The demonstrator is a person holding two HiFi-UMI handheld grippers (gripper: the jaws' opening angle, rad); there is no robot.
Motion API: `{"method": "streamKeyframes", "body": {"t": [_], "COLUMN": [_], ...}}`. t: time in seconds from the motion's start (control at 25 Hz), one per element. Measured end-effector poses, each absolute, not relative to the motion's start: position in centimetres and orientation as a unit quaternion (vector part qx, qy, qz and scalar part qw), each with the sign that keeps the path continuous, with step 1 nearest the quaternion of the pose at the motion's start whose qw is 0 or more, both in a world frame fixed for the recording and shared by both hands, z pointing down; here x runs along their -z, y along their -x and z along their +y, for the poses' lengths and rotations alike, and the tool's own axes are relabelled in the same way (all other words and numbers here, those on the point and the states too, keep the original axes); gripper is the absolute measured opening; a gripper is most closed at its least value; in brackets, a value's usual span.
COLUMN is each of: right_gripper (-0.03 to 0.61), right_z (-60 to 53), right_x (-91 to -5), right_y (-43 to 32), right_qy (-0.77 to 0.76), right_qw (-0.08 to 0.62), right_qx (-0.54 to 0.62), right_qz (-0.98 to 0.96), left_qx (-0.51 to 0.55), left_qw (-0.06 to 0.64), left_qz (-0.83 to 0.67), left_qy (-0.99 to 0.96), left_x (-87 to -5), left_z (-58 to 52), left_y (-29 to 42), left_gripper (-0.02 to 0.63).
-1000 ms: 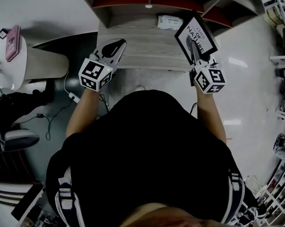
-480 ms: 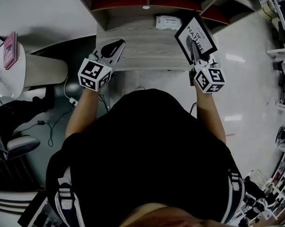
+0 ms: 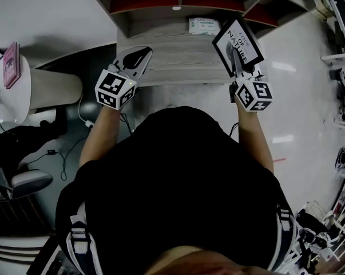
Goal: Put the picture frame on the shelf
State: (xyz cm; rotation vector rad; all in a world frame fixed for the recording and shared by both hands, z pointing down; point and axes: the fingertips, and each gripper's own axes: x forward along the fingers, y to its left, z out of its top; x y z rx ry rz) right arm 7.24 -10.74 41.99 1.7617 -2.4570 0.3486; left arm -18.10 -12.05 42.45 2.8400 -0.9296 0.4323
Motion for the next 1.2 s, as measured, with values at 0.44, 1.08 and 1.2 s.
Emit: {"method": "streamKeyframes", "body": {"t": [0.44, 1.08, 1.2], "right_gripper": [0.023, 0.023, 0.023], "right_z": [-10.3, -13.3, -14.2], "right_x": [-41.5, -42.4, -42.6], "right_y": [-6.5, -8.3, -8.9], "right_qy": [-0.582, -0.587, -0.588], "right_qw": [0.043, 0.027, 0.025], "right_qx": [-0.111, -0.119, -0.121], "right_qz": [-0.804, -0.800, -0.799], "left_qx": [-0.141, -0.158, -0.161], "left_qw": [0.063, 0.068, 0.067], "left_qz": [-0.310, -0.317, -0.320], "left_qy": [-0.938, -0.933, -0.931], "left_x": [-42.6, -43.7, -43.8], "left_z": [-11.7, -13.2, -14.1], "left_y": [19.4, 18.9, 18.7], "left_gripper": [0.029, 0.029, 0.029]}}
